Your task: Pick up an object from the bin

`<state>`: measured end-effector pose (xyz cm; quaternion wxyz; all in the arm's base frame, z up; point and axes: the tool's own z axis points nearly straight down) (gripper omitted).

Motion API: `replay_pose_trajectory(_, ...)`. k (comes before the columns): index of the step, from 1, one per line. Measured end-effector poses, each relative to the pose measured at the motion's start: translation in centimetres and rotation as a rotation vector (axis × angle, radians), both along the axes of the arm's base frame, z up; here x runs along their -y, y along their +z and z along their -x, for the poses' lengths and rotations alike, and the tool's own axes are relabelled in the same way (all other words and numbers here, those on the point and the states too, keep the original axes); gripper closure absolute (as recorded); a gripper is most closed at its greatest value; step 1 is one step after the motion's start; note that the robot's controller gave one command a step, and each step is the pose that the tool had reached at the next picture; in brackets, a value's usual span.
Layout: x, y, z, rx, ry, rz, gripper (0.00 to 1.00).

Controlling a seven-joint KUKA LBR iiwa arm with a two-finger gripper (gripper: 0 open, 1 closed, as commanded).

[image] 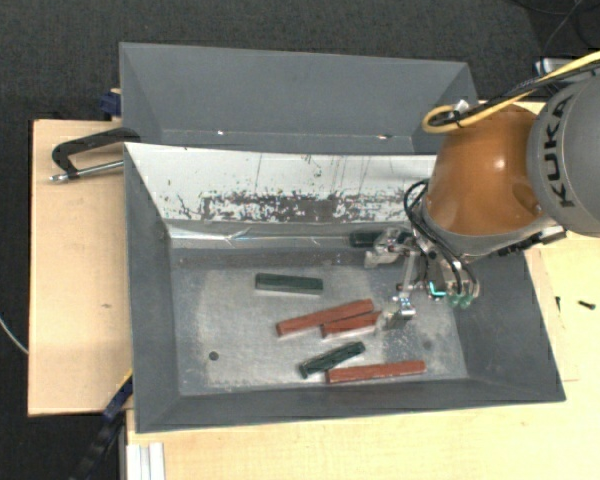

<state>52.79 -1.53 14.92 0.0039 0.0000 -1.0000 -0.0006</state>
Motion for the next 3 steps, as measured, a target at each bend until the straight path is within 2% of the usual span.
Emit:
replay_pose_trajectory(1, 0.0, 0.4, -0.1, 0.007, 0.000, 0.000, 0.00)
replay_pose_trajectory(2, -0.4, -7.2, -0.8, 0.007, 0.025, 0.000, 1.00)
replay_pose_trajectory(3, -0.4, -7.2, -0.8, 0.007, 0.025, 0.000, 1.00)
